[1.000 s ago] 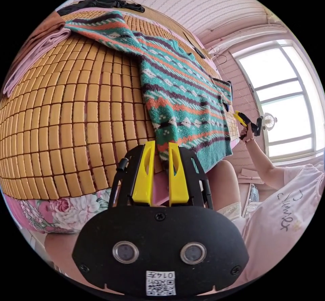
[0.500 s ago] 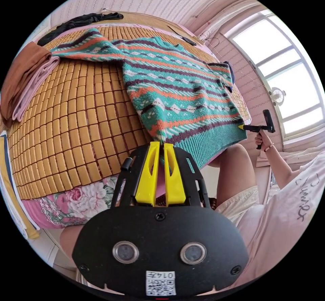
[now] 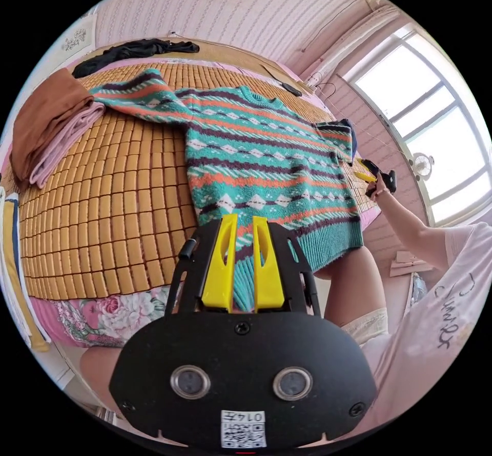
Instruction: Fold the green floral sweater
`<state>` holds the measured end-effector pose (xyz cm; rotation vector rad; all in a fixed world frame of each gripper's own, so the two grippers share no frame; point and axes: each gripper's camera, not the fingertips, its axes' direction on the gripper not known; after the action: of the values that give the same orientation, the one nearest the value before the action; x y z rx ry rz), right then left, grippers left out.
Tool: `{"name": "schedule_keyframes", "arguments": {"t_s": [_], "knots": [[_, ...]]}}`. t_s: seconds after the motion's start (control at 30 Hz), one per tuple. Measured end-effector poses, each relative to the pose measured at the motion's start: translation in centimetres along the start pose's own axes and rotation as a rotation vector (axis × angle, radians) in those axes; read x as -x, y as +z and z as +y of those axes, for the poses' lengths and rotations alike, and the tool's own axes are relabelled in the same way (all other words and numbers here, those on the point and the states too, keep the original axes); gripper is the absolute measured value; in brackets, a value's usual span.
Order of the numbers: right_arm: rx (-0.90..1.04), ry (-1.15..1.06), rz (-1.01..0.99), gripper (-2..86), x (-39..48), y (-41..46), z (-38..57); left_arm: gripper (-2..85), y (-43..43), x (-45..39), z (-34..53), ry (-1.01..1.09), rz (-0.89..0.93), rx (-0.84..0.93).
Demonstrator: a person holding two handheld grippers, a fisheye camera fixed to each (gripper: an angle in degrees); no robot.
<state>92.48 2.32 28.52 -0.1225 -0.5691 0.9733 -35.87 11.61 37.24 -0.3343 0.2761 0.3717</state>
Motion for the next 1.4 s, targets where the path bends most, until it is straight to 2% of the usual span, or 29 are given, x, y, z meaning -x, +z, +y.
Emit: {"name": "schedule_keyframes", "arguments": {"t_s": [0.07,0.13,0.2,0.27,0.33,0.37,0.4,0.43,0.47,0.5,0.57,0.6,0.63,0.77,0.87,1.0,1.1,1.23,1.27,1.4], "knots": [[-0.008,0.122,-0.127,17.0,-1.9,1.0,-1.5,6.4,3.0,-1.3,-0.8,0.004,0.051,0.051],[-0.041,0.256,-0.445,10.2,-4.0,1.6,-2.3,6.4,5.3,-2.3,-1.1,0.036,-0.011,0.138],[-0.197,0.227,-0.7,4.4,-3.3,-0.2,-2.1,6.4,6.4,-3.1,-1.2,0.065,-0.04,0.15],[-0.215,-0.093,-0.604,3.5,2.0,-3.5,-2.4,6.2,6.7,-3.8,-1.5,0.085,-0.034,0.152],[-0.248,-0.673,-0.272,3.1,10.7,-8.1,1.2,6.2,7.0,-4.2,-1.8,0.095,-0.028,0.159],[-0.266,-0.78,-0.159,3.1,12.2,-8.6,2.7,6.2,7.2,-4.4,-1.9,0.097,-0.022,0.158],[-0.307,-0.916,0.095,3.2,13.7,-8.8,5.4,6.2,7.2,-4.5,-1.9,0.094,-0.018,0.156],[-0.315,-0.926,0.299,3.3,13.4,-7.9,6.9,6.2,7.4,-4.6,-2.0,0.087,-0.008,0.15],[-0.292,-0.926,0.364,3.4,12.7,-7.2,7.2,6.2,7.6,-4.7,-2.1,0.08,0.003,0.146],[-0.201,-0.869,0.443,3.7,10.3,-5.8,7.0,6.1,7.6,-4.8,-2.2,0.077,0.009,0.144],[0.03,-0.659,0.397,4.8,5.3,-4.0,5.2,6.2,7.9,-5.2,-2.5,0.068,0.031,0.151],[0.146,-0.532,0.287,5.9,2.2,-3.6,4.3,6.2,8.0,-5.3,-2.7,0.067,0.034,0.154],[0.17,-0.449,0.175,8.0,0.0,-4.1,4.2,6.2,8.1,-5.6,-2.9,0.071,0.035,0.161],[-0.036,-0.274,0.092,10.2,-4.0,-7.8,4.8,6.3,8.7,-7.2,-3.4,0.103,0.007,0.169],[-0.089,-0.156,-0.057,12.4,-6.8,-9.1,3.3,6.1,9.2,-8.2,-3.7,0.106,-0.005,0.167],[-0.132,0.033,-0.371,15.4,-11.0,-8.8,1.1,5.9,9.5,-9.1,-4.0,0.091,-0.001,0.166],[-0.118,0.093,-0.516,16.1,-12.7,-7.7,0.6,5.9,9.8,-9.9,-4.4,0.092,-0.006,0.169],[-0.276,0.122,-0.727,16.2,-15.0,-8.7,1.5,5.4,9.4,-11.5,-5.2,0.103,0.0,0.169],[-0.286,0.087,-0.733,16.0,-15.0,-8.8,1.7,5.2,8.8,-12.4,-5.9,0.133,0.016,0.138],[-0.048,0.055,-0.489,14.6,-14.1,-6.0,1.7,5.6,8.5,-17.2,-11.4,0.327,0.052,0.074]]}}
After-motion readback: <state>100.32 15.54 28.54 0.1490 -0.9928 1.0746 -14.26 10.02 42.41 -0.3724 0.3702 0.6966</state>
